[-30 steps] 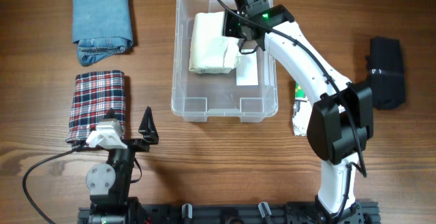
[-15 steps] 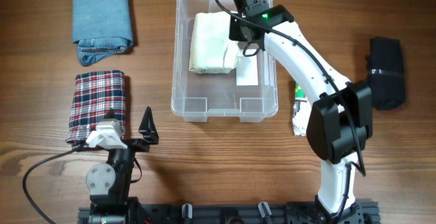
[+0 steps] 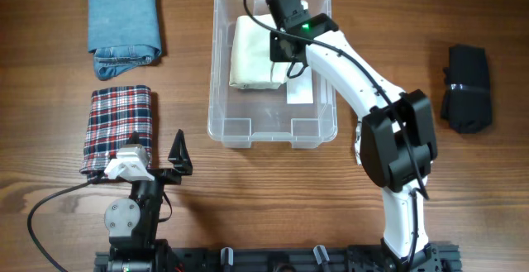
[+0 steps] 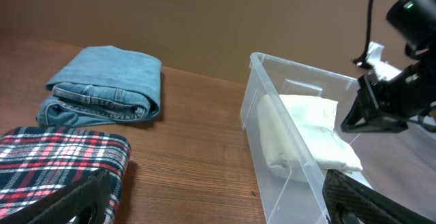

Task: Pack container
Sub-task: 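Lower the cream cloth into the bin's upper left and release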

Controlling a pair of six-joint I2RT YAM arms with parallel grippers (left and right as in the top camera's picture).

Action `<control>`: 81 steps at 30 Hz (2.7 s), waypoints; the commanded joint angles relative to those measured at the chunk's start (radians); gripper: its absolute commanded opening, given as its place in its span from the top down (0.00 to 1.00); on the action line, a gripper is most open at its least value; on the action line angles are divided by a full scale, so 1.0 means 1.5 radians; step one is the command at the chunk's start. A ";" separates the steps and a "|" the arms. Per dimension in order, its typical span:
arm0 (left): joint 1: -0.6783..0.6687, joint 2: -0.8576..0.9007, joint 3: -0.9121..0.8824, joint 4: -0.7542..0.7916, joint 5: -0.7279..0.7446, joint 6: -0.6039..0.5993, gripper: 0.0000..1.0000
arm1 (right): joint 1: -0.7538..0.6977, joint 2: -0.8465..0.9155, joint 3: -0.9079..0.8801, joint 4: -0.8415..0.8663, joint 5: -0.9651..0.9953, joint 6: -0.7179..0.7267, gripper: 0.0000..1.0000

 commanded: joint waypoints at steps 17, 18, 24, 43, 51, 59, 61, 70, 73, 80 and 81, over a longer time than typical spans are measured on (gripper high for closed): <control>0.004 -0.005 -0.004 -0.001 0.008 0.009 0.00 | 0.002 0.044 0.010 0.020 -0.040 -0.015 0.96; 0.004 -0.005 -0.004 -0.001 0.008 0.009 0.00 | 0.002 0.044 0.010 0.023 -0.046 -0.018 0.96; 0.004 -0.005 -0.004 -0.001 0.008 0.009 0.00 | 0.004 0.044 0.011 0.055 -0.112 -0.053 0.96; 0.004 -0.005 -0.004 -0.001 0.008 0.009 0.00 | 0.020 -0.007 0.057 0.040 0.090 -0.102 0.96; 0.004 -0.005 -0.004 -0.001 0.008 0.009 0.00 | 0.008 -0.011 0.085 0.030 0.116 -0.075 0.95; 0.004 -0.005 -0.004 -0.001 0.008 0.009 0.00 | 0.008 0.039 0.085 0.009 0.143 -0.029 0.96; 0.004 -0.005 -0.004 -0.001 0.008 0.009 0.00 | 0.007 0.047 0.085 0.005 0.143 -0.029 0.96; 0.004 -0.005 -0.004 -0.001 0.008 0.009 0.00 | 0.007 0.084 0.082 -0.017 0.134 -0.023 0.96; 0.004 -0.005 -0.004 -0.001 0.008 0.009 0.00 | 0.007 0.092 0.081 -0.010 0.104 -0.019 0.95; 0.004 -0.005 -0.004 -0.001 0.008 0.009 0.00 | 0.007 0.103 0.080 0.014 0.020 -0.015 0.96; 0.004 -0.005 -0.004 -0.001 0.008 0.009 0.00 | 0.007 0.106 0.080 0.013 0.021 -0.009 0.95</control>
